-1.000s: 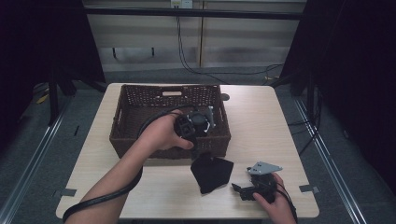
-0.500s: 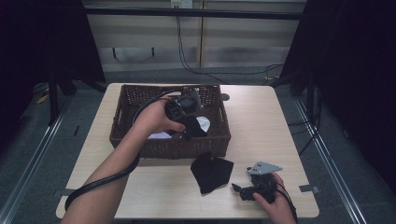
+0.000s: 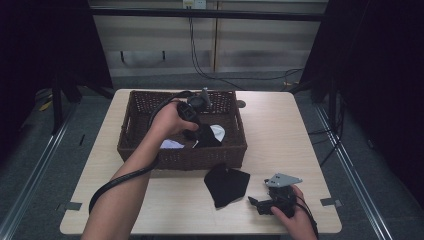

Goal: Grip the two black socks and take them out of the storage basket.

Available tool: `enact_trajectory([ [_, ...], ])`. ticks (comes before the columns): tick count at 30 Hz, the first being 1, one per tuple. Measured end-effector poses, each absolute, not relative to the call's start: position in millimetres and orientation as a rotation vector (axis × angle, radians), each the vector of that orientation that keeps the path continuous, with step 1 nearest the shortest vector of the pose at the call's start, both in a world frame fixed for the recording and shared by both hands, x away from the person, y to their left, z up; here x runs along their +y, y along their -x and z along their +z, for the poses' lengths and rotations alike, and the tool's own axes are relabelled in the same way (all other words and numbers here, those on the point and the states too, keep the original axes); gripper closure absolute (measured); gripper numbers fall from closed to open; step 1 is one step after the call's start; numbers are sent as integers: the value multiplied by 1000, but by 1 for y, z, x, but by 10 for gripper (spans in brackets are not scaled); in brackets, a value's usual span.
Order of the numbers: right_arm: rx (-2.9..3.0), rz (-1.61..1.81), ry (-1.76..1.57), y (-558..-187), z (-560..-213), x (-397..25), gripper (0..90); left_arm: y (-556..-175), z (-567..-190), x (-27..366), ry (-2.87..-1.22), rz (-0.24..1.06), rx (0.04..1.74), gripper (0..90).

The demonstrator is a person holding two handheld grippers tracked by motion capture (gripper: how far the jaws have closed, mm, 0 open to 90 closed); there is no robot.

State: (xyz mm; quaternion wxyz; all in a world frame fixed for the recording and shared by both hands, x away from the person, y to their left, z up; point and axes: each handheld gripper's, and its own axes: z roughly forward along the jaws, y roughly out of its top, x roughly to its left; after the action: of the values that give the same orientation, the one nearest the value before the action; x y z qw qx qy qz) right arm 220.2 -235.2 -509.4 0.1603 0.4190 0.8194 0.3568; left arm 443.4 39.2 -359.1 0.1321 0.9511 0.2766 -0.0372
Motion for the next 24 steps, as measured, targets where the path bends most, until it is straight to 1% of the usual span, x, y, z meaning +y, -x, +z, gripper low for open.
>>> enact_trajectory([
  [2, 2340, 1019, -1197, -220, -509, -235, 124, -448, -364, 39, -2738, -102, 824, 433],
  [4, 2340, 1019, -1197, -220, -509, -235, 124, -452, -373, 40, -2707, -70, 848, 426],
  [11, 2340, 1019, -1197, -220, -509, -235, 124, -462, -391, 40, -2649, -57, 917, 412],
  [20, 2344, 1022, -1183, -220, -510, -235, 124, -478, -415, 38, -2606, -20, 1002, 400],
  [24, 2345, 1023, -1182, -220, -510, -235, 124, -480, -422, 36, -2606, -28, 1008, 402],
])
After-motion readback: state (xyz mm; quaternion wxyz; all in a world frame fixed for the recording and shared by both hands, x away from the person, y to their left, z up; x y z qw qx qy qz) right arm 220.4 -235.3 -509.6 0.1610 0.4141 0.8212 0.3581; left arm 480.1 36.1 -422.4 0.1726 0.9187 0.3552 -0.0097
